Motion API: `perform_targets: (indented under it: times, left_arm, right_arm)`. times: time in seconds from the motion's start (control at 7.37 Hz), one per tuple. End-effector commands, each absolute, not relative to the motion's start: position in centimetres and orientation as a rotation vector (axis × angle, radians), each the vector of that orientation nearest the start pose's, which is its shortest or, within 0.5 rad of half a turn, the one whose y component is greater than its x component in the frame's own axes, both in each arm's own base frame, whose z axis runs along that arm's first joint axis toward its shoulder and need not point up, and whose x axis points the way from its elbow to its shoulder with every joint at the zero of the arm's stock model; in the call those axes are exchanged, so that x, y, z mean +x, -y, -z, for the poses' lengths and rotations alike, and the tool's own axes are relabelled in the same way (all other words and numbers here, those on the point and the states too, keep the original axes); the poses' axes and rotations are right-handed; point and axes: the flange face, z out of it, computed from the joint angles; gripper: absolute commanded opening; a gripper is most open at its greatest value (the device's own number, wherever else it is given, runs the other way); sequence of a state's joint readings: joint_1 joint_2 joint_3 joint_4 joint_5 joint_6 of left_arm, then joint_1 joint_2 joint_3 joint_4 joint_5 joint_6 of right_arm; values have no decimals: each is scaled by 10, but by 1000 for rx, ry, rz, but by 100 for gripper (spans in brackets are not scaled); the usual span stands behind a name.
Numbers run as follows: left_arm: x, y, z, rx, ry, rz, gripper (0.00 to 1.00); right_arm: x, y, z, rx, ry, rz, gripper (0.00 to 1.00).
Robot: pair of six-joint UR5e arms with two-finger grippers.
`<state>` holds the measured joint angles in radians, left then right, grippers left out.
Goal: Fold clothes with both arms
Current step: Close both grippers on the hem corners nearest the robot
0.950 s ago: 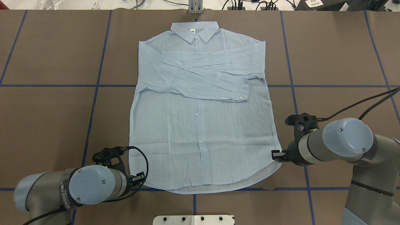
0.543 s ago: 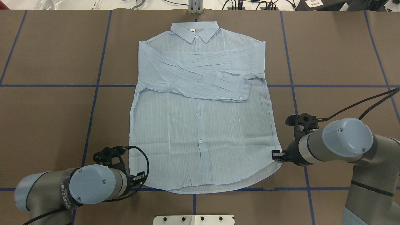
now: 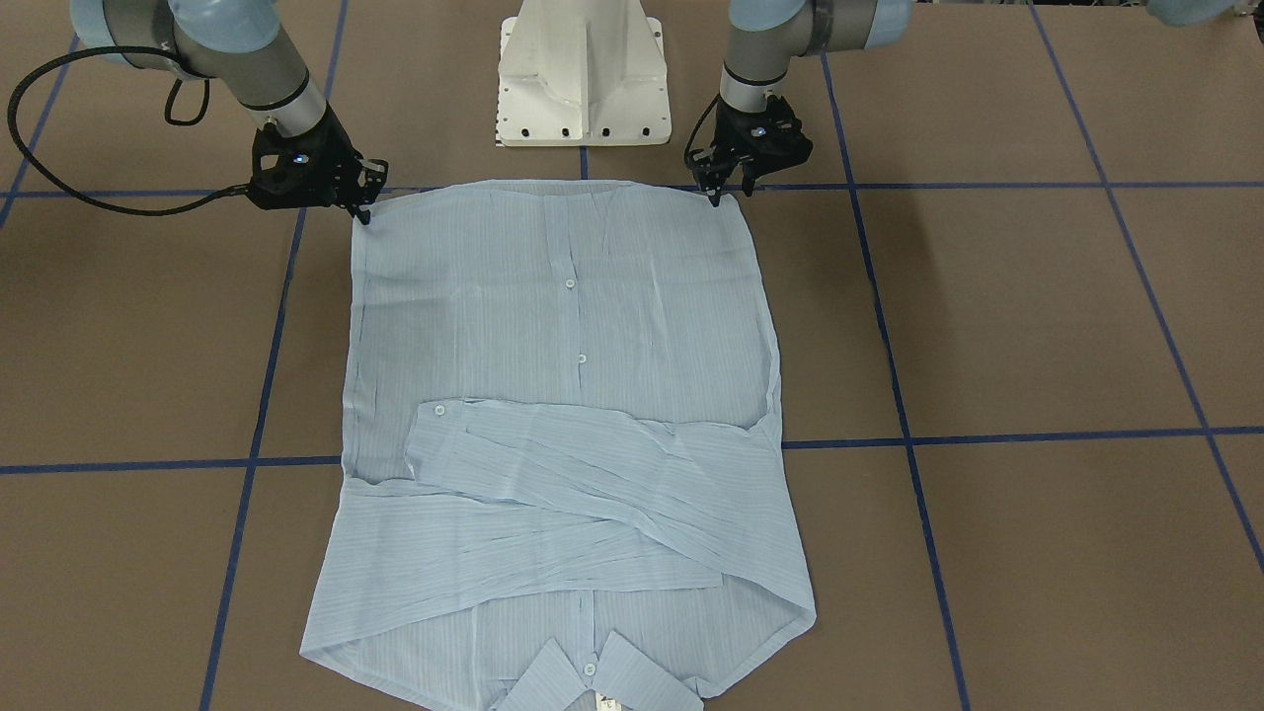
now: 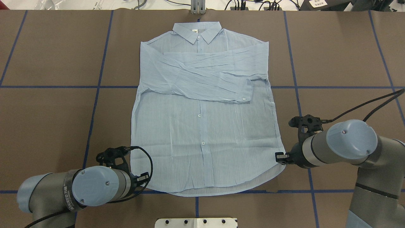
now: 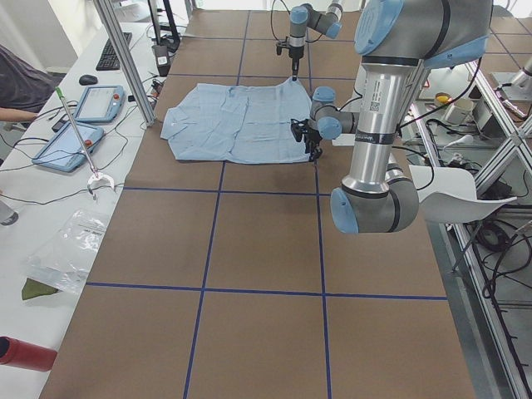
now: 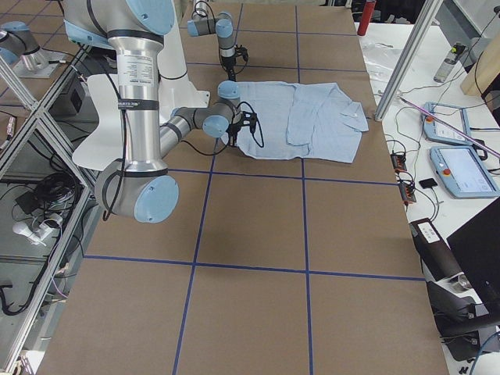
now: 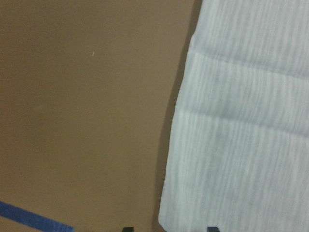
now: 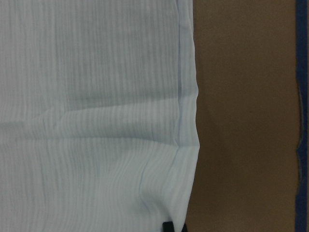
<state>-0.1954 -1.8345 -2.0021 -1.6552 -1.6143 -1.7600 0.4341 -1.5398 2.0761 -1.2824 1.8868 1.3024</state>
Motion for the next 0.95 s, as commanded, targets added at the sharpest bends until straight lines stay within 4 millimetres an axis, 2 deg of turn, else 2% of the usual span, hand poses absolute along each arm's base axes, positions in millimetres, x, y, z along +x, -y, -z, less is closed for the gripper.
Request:
perform_targets:
  times: [0.0, 0.81]
  left_arm:
    - [519, 236, -322, -32, -784, 352, 53]
    - [518, 239, -323, -30, -781, 357, 48]
  right_arm:
    - [-400, 298, -379, 1, 867, -25, 0]
    - [-400, 298, -378, 1, 869, -25, 0]
